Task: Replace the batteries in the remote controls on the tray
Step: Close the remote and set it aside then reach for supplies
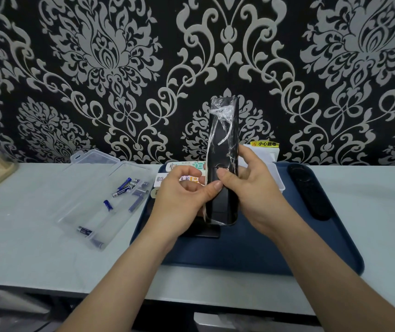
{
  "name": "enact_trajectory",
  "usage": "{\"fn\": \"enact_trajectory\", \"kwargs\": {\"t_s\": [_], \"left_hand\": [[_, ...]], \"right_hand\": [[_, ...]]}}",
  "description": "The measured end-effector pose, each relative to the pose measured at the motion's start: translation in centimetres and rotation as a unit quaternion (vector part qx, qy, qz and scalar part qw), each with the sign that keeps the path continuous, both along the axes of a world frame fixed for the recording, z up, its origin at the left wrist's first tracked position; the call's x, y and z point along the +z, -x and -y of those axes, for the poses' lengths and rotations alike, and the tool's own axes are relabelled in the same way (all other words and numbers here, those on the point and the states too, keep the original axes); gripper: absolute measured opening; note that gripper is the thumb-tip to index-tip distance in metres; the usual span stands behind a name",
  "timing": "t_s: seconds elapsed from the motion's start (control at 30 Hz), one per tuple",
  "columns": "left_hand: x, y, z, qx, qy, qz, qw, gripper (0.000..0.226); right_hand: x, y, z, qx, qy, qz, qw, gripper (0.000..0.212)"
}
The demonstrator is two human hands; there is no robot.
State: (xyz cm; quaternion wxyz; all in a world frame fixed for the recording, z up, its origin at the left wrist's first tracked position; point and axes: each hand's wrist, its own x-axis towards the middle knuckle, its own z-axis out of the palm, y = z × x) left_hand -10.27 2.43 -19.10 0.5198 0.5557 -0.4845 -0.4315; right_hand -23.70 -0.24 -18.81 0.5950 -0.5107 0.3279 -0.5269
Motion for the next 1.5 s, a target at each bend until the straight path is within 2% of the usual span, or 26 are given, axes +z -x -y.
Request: {"fn": "enact_trajectory", "kwargs": {"t_s": [0.17, 0.33, 0.53, 0.6, 0.77, 0.93, 1.03, 1.07, 1.13, 1.2, 1.27, 1.4, 1.5], "left_hand": [[0.1, 0.2, 0.1, 0.015, 0.043, 0.091, 0.995, 0.029], [0.5, -0.1, 0.0, -0.012, 0.06, 0.049, 0.997, 0.026], [0.6, 0.0, -0.3, -0.019, 0.082, 0.04, 0.996, 0.018], [0.9, 0.3, -0.5, -0.011, 0.094, 0.034, 0.995, 0.015], [1.0, 0.6, -0.4, -0.023, 0.106, 0.023, 0.994, 0.032], [0.9, 0.9, -0.1, -0.024, 0.089, 0.014, 0.996, 0.018], [0.9, 1.1, 0.3, 0.01, 0.128, 0.086, 0.988, 0.02], [0.9, 1.4, 0.3, 0.03, 0.158, 0.139, 0.977, 0.019], [1.1, 2.2, 0.1, 0.064, 0.226, 0.273, 0.933, 0.013], [1.1, 3.5, -0.3, 0.037, 0.276, 0.313, 0.908, 0.015], [0.8, 4.8, -0.5, -0.032, 0.284, 0.288, 0.914, 0.025], [0.5, 6.2, -0.4, -0.129, 0.202, 0.231, 0.943, 0.05], [-0.1, 7.4, -0.1, -0.17, 0.179, 0.239, 0.939, 0.054]], "right_hand": [[-0.4, -0.2, 0.0, -0.021, 0.018, -0.023, 0.999, 0.038], [-0.2, -0.2, 0.1, 0.021, 0.024, -0.003, 0.999, 0.041], [0.5, 1.6, 0.2, 0.107, -0.026, 0.01, 0.994, 0.039], [0.7, 2.2, 0.0, 0.101, -0.026, 0.004, 0.994, 0.04], [0.5, 2.3, -0.2, 0.039, -0.017, -0.034, 0.999, 0.043], [0.6, 2.3, -0.7, 0.011, -0.015, -0.04, 0.999, 0.042], [0.9, 2.7, -0.8, 0.018, -0.021, -0.064, 0.998, 0.041], [1.1, 2.8, -0.9, 0.03, -0.028, -0.066, 0.997, 0.037], [1.2, 2.9, -1.2, 0.05, -0.048, -0.044, 0.997, 0.027], [1.4, 3.2, -1.4, 0.012, -0.058, -0.018, 0.998, 0.023], [1.5, 4.0, -1.3, -0.068, -0.062, -0.015, 0.996, 0.022], [1.9, 6.2, -1.1, -0.179, -0.043, -0.005, 0.983, 0.021], [1.3, 8.7, -0.6, -0.264, 0.006, -0.077, 0.962, 0.015]]}}
